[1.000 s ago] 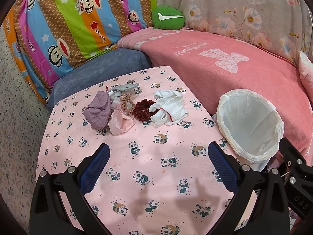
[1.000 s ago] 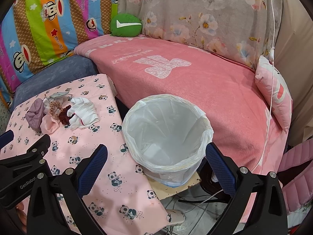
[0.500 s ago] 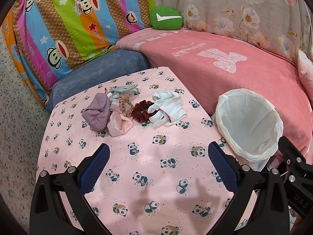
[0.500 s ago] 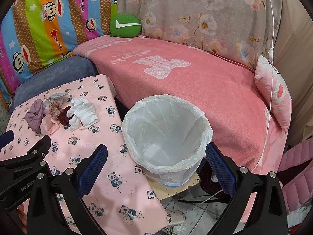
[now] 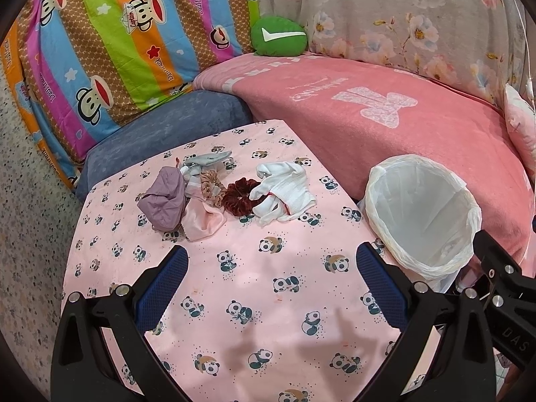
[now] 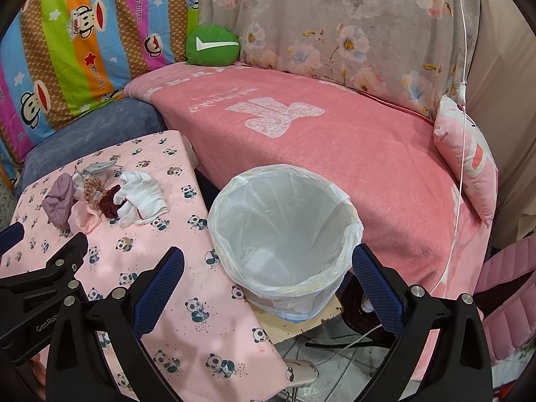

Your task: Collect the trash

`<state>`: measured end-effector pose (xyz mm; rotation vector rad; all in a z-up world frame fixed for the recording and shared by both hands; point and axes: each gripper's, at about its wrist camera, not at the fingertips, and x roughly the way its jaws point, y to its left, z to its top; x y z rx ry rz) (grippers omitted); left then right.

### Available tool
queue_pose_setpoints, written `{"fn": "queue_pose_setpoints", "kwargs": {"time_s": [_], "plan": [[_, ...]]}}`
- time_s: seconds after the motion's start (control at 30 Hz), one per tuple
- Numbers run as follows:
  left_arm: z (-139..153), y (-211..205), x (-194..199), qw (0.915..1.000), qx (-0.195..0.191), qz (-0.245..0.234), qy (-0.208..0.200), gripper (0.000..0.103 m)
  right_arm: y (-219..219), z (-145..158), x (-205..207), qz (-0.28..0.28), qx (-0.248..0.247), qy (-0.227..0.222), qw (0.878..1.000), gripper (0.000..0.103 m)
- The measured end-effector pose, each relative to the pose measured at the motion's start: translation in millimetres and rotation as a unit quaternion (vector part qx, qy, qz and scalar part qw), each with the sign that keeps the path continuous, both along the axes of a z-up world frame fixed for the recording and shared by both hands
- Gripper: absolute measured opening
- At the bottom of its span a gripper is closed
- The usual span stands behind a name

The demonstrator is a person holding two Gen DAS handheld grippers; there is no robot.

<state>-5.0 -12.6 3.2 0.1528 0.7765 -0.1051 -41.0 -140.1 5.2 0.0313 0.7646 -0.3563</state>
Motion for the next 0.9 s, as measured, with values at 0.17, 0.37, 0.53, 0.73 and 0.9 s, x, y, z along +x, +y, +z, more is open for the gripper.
{"fn": "queue_pose_setpoints", "kwargs": {"time_s": [0.17, 0.37, 0.53, 0.73, 0.9], "plan": [[0, 6, 3, 1.0000, -0.007, -0.002, -0.004, 0.096, 2, 1, 0, -0.002, -0.003, 0.000, 1.000, 0.098], [-4, 14, 8, 0.9999, -0.013, -0.003, -0.002, 0.096, 5, 2, 3, -0.008, -0.003, -0.004, 1.000, 0.098], [-5, 30, 19, 0.9998, -0.018, -0.002, -0.005, 0.096, 10, 3, 9, -0.006, 0.002, -0.003, 1.000, 0.098], [-13, 63, 41, 0.9993, -0.034, 0.014, 0.007, 0.096, 34, 1, 32, 0.009, 0.008, -0.009, 1.000, 0.098], [-21, 101, 65, 0.9980, -0.050, 0.037, 0.013, 0.096, 55, -5, 55, 0.028, 0.017, -0.010, 0.999, 0.098]]}}
